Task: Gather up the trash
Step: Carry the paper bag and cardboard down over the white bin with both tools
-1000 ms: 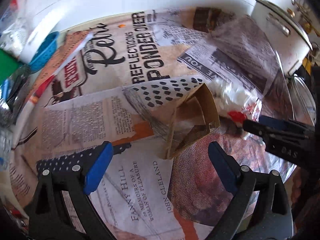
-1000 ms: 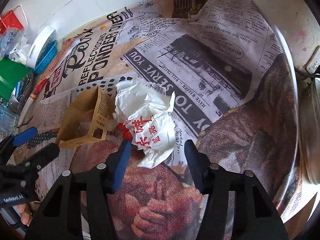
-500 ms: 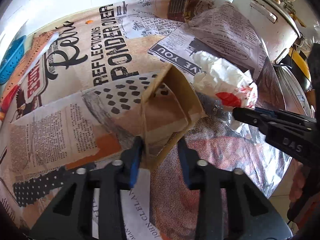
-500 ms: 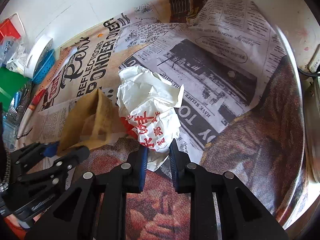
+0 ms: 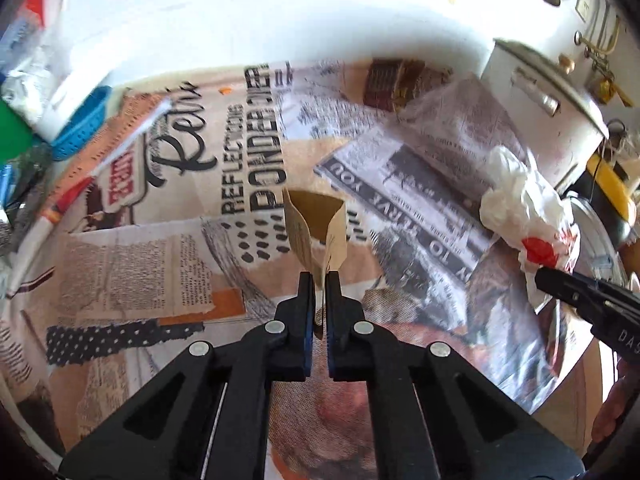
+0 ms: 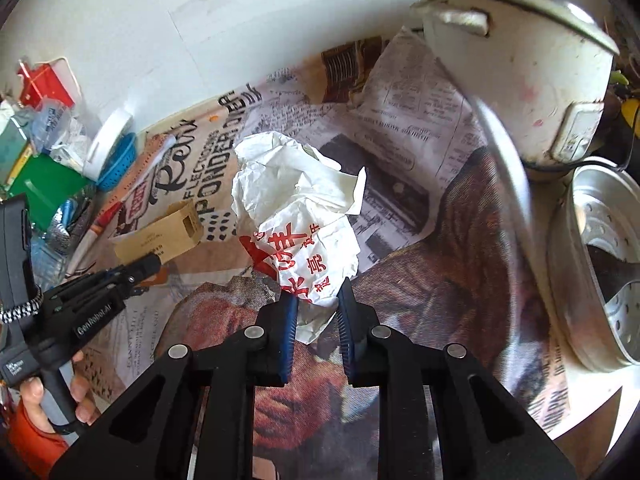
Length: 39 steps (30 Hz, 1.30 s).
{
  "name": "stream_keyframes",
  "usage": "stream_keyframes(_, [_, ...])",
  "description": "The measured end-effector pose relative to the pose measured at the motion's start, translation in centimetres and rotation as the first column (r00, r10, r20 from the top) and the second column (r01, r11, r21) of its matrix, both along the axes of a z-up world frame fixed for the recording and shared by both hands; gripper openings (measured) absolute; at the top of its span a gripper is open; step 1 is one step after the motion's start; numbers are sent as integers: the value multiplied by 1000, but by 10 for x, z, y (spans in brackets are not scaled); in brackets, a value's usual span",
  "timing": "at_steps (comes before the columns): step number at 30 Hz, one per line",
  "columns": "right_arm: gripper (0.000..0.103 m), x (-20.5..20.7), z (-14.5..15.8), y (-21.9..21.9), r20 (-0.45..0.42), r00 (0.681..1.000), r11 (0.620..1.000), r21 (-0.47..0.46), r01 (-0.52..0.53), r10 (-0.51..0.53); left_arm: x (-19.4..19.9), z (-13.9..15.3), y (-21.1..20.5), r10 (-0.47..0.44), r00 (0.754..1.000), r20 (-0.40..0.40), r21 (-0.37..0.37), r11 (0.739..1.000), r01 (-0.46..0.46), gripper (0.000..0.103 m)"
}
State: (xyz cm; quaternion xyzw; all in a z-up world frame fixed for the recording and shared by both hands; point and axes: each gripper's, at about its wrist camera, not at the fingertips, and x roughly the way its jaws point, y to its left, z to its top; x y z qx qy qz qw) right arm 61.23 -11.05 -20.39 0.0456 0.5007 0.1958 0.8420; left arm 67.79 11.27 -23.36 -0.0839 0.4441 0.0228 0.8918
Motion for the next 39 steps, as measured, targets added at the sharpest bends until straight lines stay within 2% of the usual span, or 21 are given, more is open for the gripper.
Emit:
stream_keyframes(8, [17,-20,45,-22,107,992,996,39,-75,71,-49,65,-17,114,984,137,6,993,-116,3])
stream_keyframes(15, [17,-53,82,-18,186,978,990,80,-116,99,-103,112,-21,133,965,226,39,989,-145,3])
stream_keyframes(19, [17,-80,98,-15,231,968,989,87,-120,97,-136,129,-16,123,955,271,58,988,-144,3])
stream_keyframes(28, [17,-168,116,8,259,966,994,101,-43,15,-224,137,10,47,949,312,51,996,-66,3])
stream_keyframes(39, [17,-296,107,42,231,970,993,104,48,-71,-345,125,41,-26,951,308,39,999,15,3])
